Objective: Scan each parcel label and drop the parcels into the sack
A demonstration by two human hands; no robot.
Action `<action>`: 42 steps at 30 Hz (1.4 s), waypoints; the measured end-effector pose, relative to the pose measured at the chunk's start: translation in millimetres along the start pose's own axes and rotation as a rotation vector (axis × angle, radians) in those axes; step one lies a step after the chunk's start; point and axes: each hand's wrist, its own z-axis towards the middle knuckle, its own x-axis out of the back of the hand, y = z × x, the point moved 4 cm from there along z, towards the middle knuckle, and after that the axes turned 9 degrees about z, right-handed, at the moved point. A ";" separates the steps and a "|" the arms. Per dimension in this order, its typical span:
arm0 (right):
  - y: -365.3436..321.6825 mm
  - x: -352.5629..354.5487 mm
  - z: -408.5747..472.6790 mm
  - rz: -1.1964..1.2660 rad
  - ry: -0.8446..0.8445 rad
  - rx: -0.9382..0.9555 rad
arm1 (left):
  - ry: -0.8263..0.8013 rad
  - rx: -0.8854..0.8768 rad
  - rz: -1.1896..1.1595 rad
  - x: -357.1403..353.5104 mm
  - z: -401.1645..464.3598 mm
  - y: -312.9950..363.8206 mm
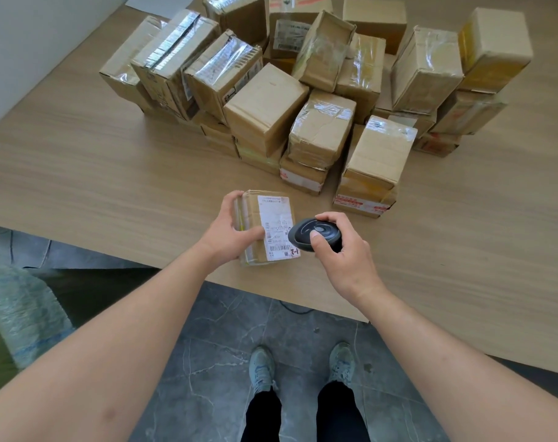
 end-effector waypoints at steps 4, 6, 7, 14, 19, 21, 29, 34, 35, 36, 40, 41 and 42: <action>4.7 -3.4 -2.0 0.032 0.008 -0.018 | 0.085 -0.044 -0.022 2.9 1.5 -0.6; 4.4 -4.7 -3.6 0.043 0.005 -0.021 | 0.145 -0.086 -0.032 6.4 0.1 1.3; 3.4 -4.8 -4.0 0.051 0.007 -0.021 | 0.178 -0.107 -0.035 8.9 -1.1 3.1; -24.7 -10.9 -6.0 0.105 0.042 0.019 | 0.330 -0.192 0.001 40.6 -19.7 18.4; -62.7 -20.0 -14.2 0.114 0.015 0.088 | 0.377 -0.242 0.019 69.5 -37.7 31.3; -77.4 -22.7 -19.7 0.109 0.004 0.112 | 0.397 -0.264 0.026 80.4 -45.9 35.9; -133.3 -29.5 -46.0 0.098 0.089 0.184 | 0.465 -0.363 0.011 122.2 -84.4 52.1; -167.1 -33.0 -63.9 0.067 0.074 0.232 | 0.524 -0.384 -0.034 139.7 -112.6 63.1; -173.0 -32.5 -66.5 0.062 0.072 0.242 | 0.532 -0.387 -0.047 141.8 -118.2 65.8; -179.0 -31.4 -68.8 0.061 0.071 0.253 | 0.535 -0.390 -0.060 143.6 -123.5 68.1; -198.8 -26.9 -72.9 0.050 0.019 0.322 | 0.586 -0.408 -0.090 150.5 -150.2 75.4; -202.3 -26.9 -73.3 0.057 -0.003 0.341 | 0.607 -0.408 -0.089 152.0 -157.7 76.4; -205.7 -27.8 -74.1 0.066 -0.030 0.359 | 0.622 -0.401 -0.086 152.9 -165.3 76.5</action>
